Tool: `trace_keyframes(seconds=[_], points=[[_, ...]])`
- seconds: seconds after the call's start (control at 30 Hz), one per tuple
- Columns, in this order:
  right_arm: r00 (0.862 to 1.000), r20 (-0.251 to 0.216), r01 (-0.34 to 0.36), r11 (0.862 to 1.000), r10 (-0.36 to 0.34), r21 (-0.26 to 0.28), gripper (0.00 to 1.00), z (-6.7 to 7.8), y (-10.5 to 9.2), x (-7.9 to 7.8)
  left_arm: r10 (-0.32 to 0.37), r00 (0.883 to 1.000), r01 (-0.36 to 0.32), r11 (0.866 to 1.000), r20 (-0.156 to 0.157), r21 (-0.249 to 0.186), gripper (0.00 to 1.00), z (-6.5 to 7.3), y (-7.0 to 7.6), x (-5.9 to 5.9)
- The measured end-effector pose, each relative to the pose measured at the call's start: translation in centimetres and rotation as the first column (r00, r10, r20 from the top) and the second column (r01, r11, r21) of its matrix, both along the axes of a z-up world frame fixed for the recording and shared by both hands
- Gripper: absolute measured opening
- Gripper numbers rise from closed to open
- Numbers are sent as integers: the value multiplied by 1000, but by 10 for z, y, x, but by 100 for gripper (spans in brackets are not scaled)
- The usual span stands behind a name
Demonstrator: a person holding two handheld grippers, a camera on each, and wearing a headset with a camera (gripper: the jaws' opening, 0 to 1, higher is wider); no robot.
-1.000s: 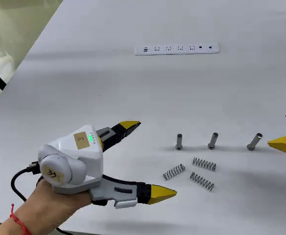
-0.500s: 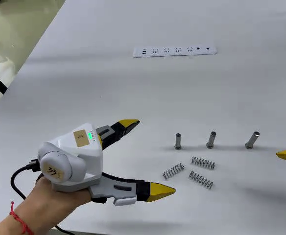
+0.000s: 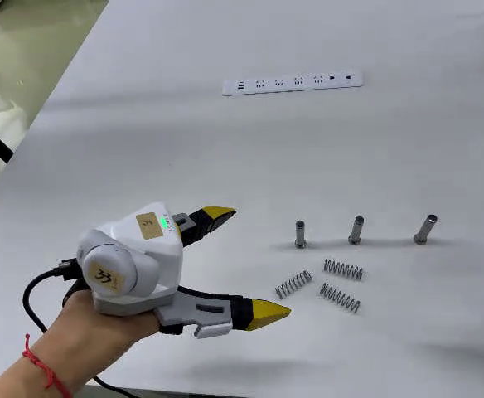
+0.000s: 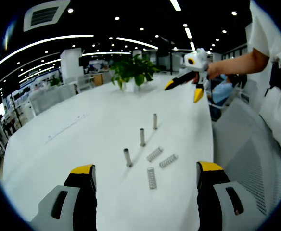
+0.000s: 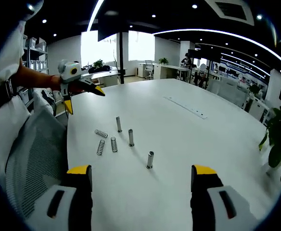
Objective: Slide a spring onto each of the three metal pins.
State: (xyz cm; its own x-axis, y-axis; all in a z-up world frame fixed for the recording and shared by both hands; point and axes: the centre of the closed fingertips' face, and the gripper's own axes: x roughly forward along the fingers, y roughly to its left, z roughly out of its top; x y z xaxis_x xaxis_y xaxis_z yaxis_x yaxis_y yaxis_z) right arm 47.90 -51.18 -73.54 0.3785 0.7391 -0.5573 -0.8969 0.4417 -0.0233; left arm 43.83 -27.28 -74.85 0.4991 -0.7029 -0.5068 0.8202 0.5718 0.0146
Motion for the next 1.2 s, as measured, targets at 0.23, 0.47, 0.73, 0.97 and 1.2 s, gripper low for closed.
trace_keyframes(seconds=[0.23,0.47,0.73,0.97,1.2], points=[[1000,-8,-2,1000,2,18,89,-4,-5,-9,44,994,-37,997,-102,70,73,-19,5,0],[1000,-13,3,999,-3,41,90,-12,-15,-9,60,985,-34,987,-164,158,57,-40,3,0],[1000,-21,-1,999,2,53,91,-23,-22,-10,61,975,-17,979,-212,202,47,-60,-6,0],[1000,-19,2,998,-1,65,90,-25,-23,-9,50,972,11,966,-230,258,36,-78,-13,0],[1000,-20,9,998,-7,69,90,-27,-23,-10,29,968,52,948,-248,313,29,-94,-19,-2]])
